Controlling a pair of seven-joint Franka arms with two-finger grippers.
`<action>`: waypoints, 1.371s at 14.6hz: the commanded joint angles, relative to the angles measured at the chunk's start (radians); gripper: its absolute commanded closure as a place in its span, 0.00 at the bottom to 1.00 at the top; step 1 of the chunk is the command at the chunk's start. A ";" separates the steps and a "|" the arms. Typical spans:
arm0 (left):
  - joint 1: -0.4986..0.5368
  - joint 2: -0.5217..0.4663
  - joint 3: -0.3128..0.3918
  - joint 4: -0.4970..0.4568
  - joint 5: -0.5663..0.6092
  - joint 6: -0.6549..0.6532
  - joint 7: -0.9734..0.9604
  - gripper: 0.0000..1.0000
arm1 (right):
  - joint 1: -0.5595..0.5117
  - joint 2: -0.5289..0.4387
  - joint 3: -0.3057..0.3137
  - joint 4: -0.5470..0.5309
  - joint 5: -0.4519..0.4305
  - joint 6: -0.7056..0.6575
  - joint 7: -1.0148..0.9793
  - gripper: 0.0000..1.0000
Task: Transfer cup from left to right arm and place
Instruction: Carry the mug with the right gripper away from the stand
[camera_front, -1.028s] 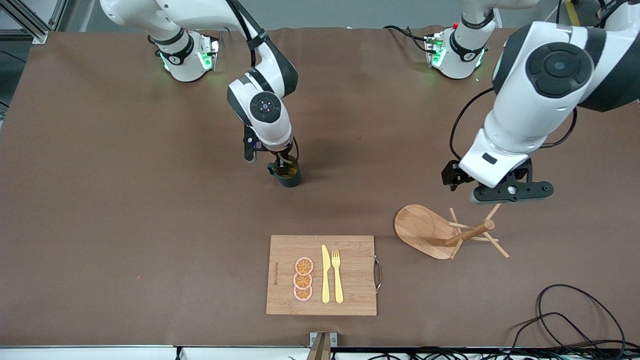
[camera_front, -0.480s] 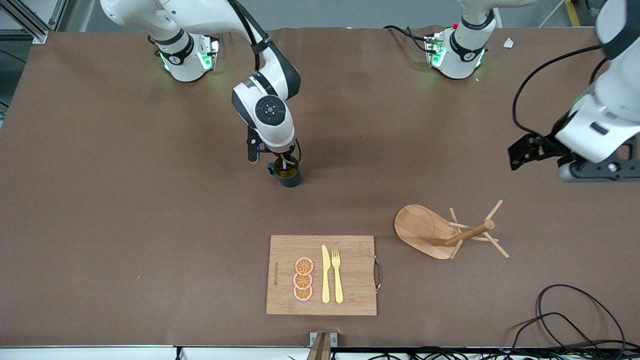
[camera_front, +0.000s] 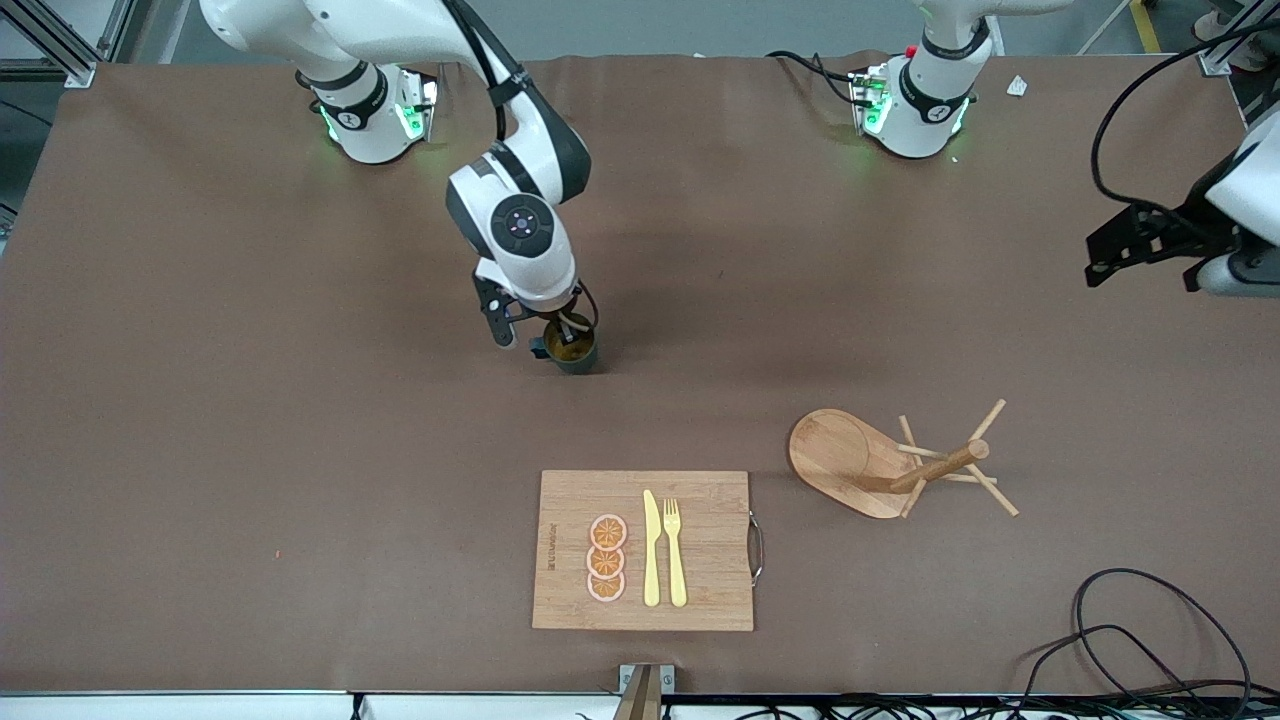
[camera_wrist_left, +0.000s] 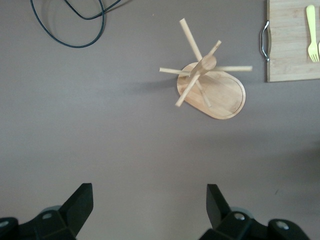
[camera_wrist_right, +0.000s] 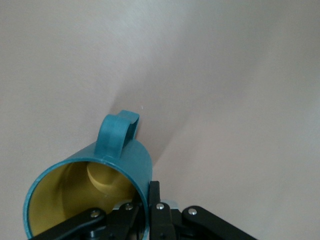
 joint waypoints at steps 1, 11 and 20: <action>0.004 -0.045 0.016 -0.032 -0.025 0.001 0.022 0.00 | -0.058 -0.079 0.008 -0.033 0.010 -0.061 -0.321 1.00; -0.026 -0.033 0.014 0.000 -0.008 0.001 -0.009 0.00 | -0.323 -0.160 0.005 -0.113 -0.013 -0.057 -0.848 1.00; -0.015 -0.016 0.013 0.009 -0.006 0.001 -0.003 0.00 | -0.618 -0.303 0.003 -0.352 -0.024 0.045 -0.871 1.00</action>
